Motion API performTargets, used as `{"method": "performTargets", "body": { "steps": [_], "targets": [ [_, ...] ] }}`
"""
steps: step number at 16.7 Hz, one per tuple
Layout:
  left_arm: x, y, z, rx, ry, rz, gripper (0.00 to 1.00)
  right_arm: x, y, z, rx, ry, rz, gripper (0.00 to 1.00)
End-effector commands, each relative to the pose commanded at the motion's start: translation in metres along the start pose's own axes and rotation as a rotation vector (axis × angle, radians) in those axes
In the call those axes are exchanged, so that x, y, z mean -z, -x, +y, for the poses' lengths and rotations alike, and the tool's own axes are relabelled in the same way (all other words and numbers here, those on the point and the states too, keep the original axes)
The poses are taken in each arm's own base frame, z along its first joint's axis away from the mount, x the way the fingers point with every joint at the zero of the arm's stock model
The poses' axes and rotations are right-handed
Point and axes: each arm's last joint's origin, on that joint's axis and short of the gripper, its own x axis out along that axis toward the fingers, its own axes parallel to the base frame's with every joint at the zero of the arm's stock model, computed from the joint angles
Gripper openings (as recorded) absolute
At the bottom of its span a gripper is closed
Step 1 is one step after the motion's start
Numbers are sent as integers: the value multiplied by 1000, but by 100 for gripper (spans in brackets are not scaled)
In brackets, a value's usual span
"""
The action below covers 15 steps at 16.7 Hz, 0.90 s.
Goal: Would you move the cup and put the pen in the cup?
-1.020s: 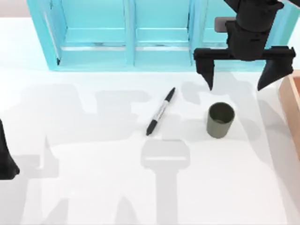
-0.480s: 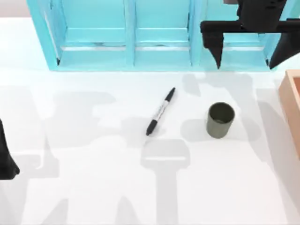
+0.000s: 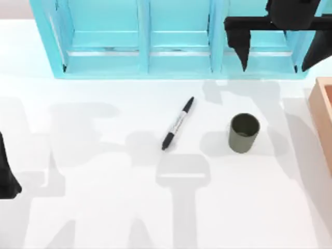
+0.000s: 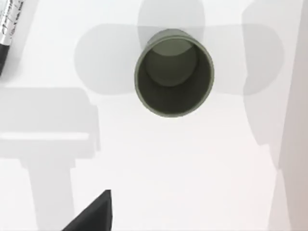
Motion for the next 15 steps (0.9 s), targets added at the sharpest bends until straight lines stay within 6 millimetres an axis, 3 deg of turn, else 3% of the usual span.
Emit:
{"method": "performTargets", "body": {
  "steps": [4,10,15],
  "targets": [
    [0,0,0,0,0,0,100,-7,-30,24,-24,-61,8,100],
    [0,0,0,0,0,0,100,-23,-88,71,-156,-358,-66,100],
    [0,0,0,0,0,0,100,-17,-132,103,-198,-450,-33,100]
  ]
}}
